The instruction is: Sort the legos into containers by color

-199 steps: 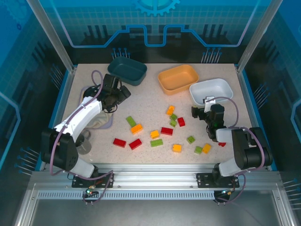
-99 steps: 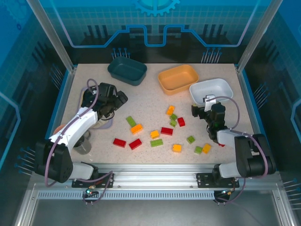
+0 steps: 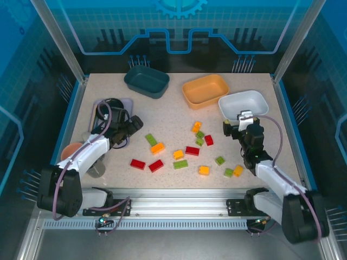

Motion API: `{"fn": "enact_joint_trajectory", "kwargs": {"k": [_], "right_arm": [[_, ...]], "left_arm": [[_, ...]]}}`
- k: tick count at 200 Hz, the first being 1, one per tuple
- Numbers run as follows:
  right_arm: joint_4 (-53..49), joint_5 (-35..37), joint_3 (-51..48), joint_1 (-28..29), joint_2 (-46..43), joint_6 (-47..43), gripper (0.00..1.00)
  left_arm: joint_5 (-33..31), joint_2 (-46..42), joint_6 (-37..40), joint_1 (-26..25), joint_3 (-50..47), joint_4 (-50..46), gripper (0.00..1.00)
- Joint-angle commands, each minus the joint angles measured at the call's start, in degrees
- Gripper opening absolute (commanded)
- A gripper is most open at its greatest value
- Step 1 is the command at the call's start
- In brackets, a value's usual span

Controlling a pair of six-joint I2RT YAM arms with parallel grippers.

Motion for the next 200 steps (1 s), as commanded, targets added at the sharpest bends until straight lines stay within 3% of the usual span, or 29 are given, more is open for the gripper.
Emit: {"fn": "enact_joint_trajectory", "kwargs": {"k": [1,10,16,30,71,110,200], "right_arm": [[-23.2,8.3,13.4,-0.4,-5.5,18.9,1.00],[-37.2,8.1,21.0,-2.3,-4.8,30.5,1.00],[-40.5,8.2,23.2,-3.2,-3.3,34.4,1.00],[-42.4,0.1,27.4,-5.1,2.2,32.1,1.00],[-61.3,-4.4,52.1,-5.0,26.7,33.4,0.99],[-64.5,-10.3,64.6,-6.1,41.7,37.6,0.87],[-68.4,-15.5,84.2,-7.1,64.5,46.5,0.82]], "left_arm": [[-0.2,1.1,-0.4,0.5,6.8,-1.6,0.97],[-0.7,3.4,-1.3,0.7,9.9,-2.4,0.97],[-0.7,5.2,-2.0,0.9,11.7,-2.5,0.97],[0.4,11.0,-4.3,1.7,17.3,-3.8,0.95],[4.1,28.8,-9.1,3.3,36.3,-9.0,0.88],[5.6,42.3,-11.3,4.2,52.0,-12.5,0.85],[5.8,60.8,-10.1,4.3,74.3,-19.9,0.77]]}}
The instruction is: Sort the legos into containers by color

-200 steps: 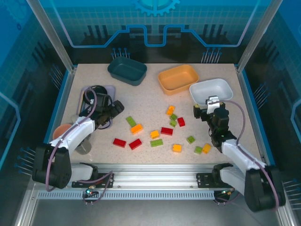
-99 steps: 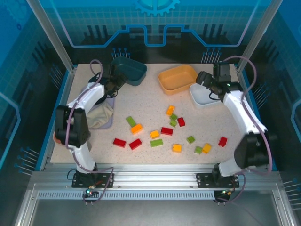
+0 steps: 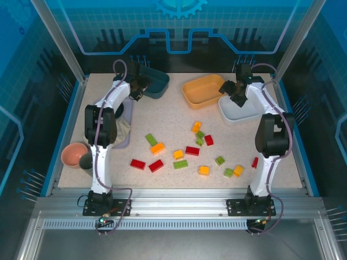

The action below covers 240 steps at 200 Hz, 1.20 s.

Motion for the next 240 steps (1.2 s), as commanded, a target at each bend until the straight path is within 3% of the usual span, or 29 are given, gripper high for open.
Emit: {"fn": "enact_joint_trajectory", "kwargs": {"k": [1,48,70,100,176,209,240], "right_arm": [[-4.6,-2.7,5.3,-0.6,4.9,3.2,0.81],[-6.3,-2.8,10.2,-0.5,10.3,4.4,0.77],[-7.7,-3.2,12.8,-0.5,13.1,4.5,0.72],[-9.0,-3.1,16.4,-0.3,16.2,4.4,0.66],[-17.0,-0.7,29.8,1.2,26.2,2.0,0.50],[-18.1,1.7,31.0,2.3,26.8,0.9,0.30],[-19.7,5.3,30.1,3.0,24.9,-4.2,0.12]], "left_arm": [[1.0,3.4,0.0,0.5,4.4,-5.4,0.77],[0.6,7.6,-0.1,0.5,8.9,-7.4,0.61],[1.9,8.6,0.9,0.5,9.6,-6.5,0.46],[1.7,9.1,2.9,0.4,10.1,-7.7,0.39],[-1.2,2.0,11.8,-0.3,3.9,-10.3,0.08],[-1.3,-3.2,16.6,-0.8,-2.0,-9.9,0.00],[-0.5,-6.6,23.9,-2.0,-5.8,-11.6,0.00]]}}
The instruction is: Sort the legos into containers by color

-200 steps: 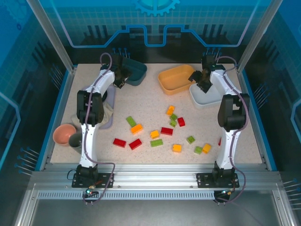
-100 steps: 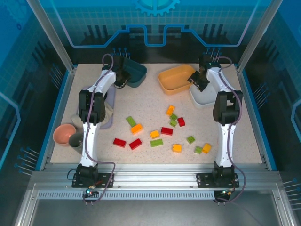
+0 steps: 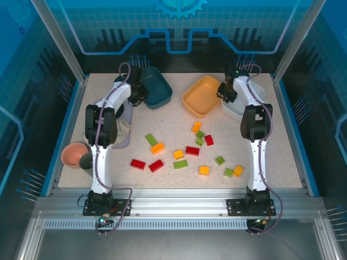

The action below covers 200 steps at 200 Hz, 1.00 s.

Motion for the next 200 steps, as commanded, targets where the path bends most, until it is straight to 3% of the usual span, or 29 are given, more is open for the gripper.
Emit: {"fn": "enact_joint_trajectory", "kwargs": {"k": [1,50,130,152,200], "right_arm": [[-4.1,3.3,0.5,1.1,-0.5,-5.2,0.11],[-4.5,5.5,-5.4,4.2,-4.9,-14.3,0.00],[4.0,4.4,-25.5,11.0,-16.6,-19.1,0.00],[3.5,2.6,-22.9,11.0,-14.4,-20.6,0.00],[-2.5,-0.1,-7.7,11.1,-4.2,-22.8,0.00]], "left_arm": [[0.2,-4.9,8.3,-1.4,-2.3,-2.4,0.00],[2.9,-10.6,18.8,-4.6,-11.1,-4.2,0.00],[3.3,-24.0,24.3,-8.4,-30.6,-0.7,0.00],[2.9,-24.5,25.1,-8.3,-31.5,-0.4,0.00],[1.7,-18.5,24.1,-6.7,-25.2,-1.4,0.00]]}}
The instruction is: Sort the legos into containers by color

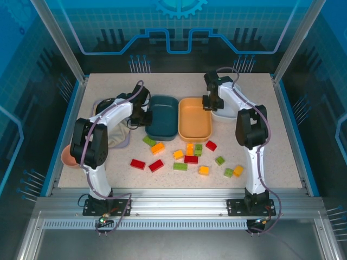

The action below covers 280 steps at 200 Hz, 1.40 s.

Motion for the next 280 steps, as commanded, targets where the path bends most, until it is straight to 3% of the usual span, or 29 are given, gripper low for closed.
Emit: {"fn": "enact_joint_trajectory", "kwargs": {"k": [1,35,58,65,84,116,147,182,215,254,280], "right_arm": [[-3.4,-2.7,7.0,0.5,5.7,-1.6,0.00],[-6.1,-3.4,12.6,0.1,8.5,-1.3,0.11],[-6.5,-4.1,13.0,0.0,6.6,-1.5,0.30],[-6.7,-4.0,12.9,0.1,5.6,-1.5,0.39],[-6.7,-3.5,12.1,-0.9,1.6,-1.0,0.56],[-5.4,-2.9,6.8,-5.5,-7.2,0.0,0.70],[-1.6,-2.4,-3.4,-12.7,-13.7,-0.3,0.71],[2.1,-2.0,-10.4,-19.5,-13.6,-2.6,0.62],[1.4,-4.0,-6.7,-20.5,-7.7,-5.8,0.55],[1.9,-4.8,-4.2,-20.5,-4.5,-5.5,0.51],[0.2,-4.6,-1.3,-20.3,-1.4,-5.6,0.37]], "left_arm": [[0.2,3.3,0.2,1.1,4.6,0.7,0.00],[0.5,6.1,-1.2,2.4,8.4,1.0,0.00],[0.0,7.1,-0.9,2.5,10.8,-0.2,0.00],[-0.2,7.2,-0.9,2.5,11.2,-0.6,0.06],[-0.8,6.2,-1.8,2.4,10.6,-0.8,0.35],[-3.6,1.3,-5.0,2.4,6.9,0.9,0.57],[-3.2,-4.2,-9.2,2.4,3.9,2.2,0.61],[0.1,-9.5,-12.4,0.3,1.2,4.2,0.62],[5.4,-12.2,-15.7,-3.1,-0.5,7.1,0.63],[7.0,-13.1,-19.0,-7.5,-2.4,8.2,0.63],[7.7,-14.1,-21.2,-9.4,-4.8,9.6,0.63]]}}
